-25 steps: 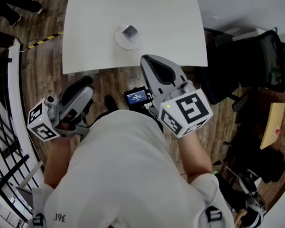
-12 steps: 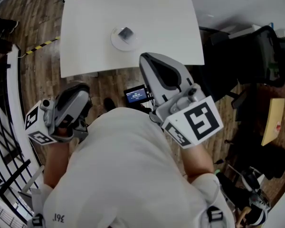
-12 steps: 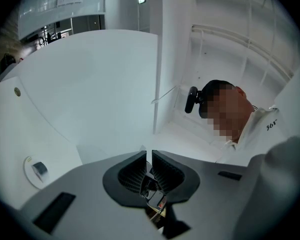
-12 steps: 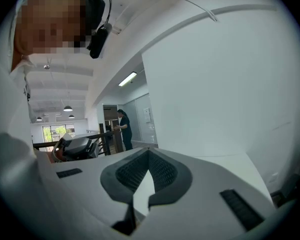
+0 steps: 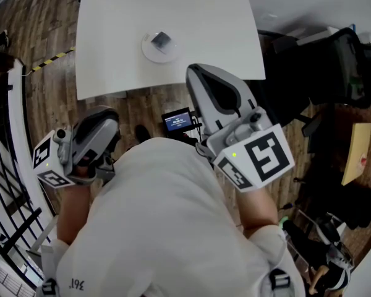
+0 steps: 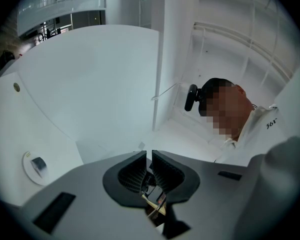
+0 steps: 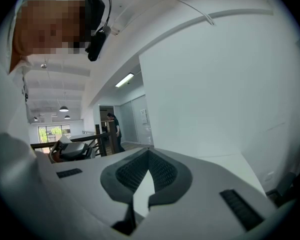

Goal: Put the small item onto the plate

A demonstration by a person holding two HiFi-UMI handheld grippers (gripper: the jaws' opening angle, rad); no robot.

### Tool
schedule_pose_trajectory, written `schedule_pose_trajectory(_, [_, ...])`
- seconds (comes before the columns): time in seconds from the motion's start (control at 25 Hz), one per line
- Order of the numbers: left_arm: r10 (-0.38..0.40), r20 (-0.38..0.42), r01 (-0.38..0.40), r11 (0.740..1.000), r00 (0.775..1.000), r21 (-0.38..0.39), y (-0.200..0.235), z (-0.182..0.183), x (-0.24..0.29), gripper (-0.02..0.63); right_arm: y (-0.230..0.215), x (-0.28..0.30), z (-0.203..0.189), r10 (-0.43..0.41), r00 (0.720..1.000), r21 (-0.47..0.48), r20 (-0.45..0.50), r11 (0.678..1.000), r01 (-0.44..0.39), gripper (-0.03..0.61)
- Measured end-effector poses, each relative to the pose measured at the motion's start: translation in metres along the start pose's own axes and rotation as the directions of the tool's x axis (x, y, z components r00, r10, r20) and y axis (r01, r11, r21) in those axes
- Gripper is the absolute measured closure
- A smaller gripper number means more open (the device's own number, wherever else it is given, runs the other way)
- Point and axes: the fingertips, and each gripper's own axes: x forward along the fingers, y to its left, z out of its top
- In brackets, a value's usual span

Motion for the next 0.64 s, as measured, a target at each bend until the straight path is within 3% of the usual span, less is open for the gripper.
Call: schedule_pose_trajectory(0.64, [-0.003, -0.022, 0.002, 0.999, 1.000, -0.047, 0.001, -0.020, 0.007, 0.607, -0.016, -0.007, -0.004, -0.024, 1.000, 0.002, 0.009, 1.000, 0.024, 0.578])
